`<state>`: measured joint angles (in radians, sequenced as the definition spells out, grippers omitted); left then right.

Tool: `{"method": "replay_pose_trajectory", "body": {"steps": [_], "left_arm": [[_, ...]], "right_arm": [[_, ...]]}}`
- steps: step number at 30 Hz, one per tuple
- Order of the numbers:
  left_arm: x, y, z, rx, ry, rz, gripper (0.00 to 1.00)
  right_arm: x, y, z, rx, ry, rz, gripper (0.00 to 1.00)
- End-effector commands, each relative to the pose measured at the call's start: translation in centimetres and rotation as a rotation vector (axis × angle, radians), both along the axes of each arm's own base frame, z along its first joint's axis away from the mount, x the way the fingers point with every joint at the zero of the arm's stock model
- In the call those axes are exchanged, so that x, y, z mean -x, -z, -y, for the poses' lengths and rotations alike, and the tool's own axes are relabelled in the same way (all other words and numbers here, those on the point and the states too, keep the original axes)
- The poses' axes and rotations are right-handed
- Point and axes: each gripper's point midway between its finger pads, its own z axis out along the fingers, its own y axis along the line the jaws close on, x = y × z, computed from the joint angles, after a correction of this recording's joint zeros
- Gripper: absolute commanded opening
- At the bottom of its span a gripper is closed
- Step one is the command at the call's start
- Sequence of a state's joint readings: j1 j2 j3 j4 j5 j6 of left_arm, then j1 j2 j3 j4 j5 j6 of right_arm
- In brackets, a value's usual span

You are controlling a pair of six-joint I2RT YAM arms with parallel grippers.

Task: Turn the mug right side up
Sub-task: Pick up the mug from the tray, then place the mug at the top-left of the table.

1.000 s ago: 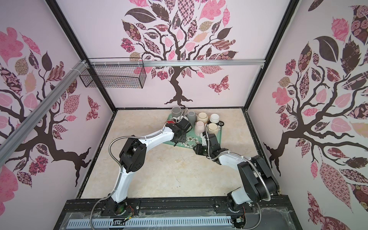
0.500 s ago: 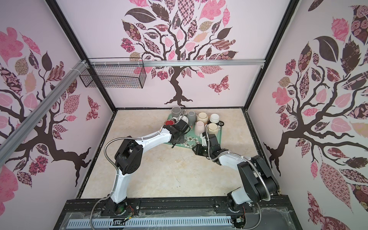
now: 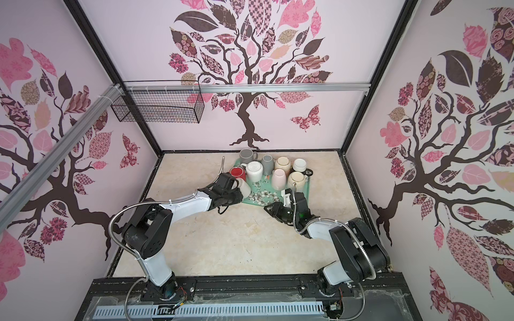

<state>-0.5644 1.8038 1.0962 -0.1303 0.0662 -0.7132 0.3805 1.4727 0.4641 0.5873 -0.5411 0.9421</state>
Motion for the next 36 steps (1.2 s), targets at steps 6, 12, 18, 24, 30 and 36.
{"method": "replay_pose_trajectory", "body": {"steps": [6, 12, 18, 24, 30, 36], "left_arm": [[-1.5, -8.6, 5.3, 0.474, 0.151, 0.213, 0.0], [-1.8, -10.2, 5.4, 0.609, 0.152, 0.226, 0.0], [-1.8, -11.7, 5.9, 0.699, 0.173, 0.238, 0.0], [-1.6, -12.9, 6.4, 0.763, 0.188, 0.236, 0.0], [-1.5, -13.5, 6.6, 0.808, 0.197, 0.233, 0.0], [-1.0, -14.2, 6.6, 0.836, 0.201, 0.232, 0.0]], "right_arm": [[-2.9, -5.1, -0.8, -0.308, 0.055, 0.028, 0.45], [-4.2, -5.8, -1.1, -0.468, 0.07, -0.012, 0.44], [-5.1, -7.1, -1.6, -0.56, 0.053, 0.004, 0.45], [-6.0, -8.1, -2.0, -0.562, 0.041, 0.027, 0.49], [-7.5, -8.9, -2.4, -0.565, 0.044, 0.032, 0.49], [-8.8, -9.3, -2.8, -0.582, 0.05, 0.029, 0.43]]}}
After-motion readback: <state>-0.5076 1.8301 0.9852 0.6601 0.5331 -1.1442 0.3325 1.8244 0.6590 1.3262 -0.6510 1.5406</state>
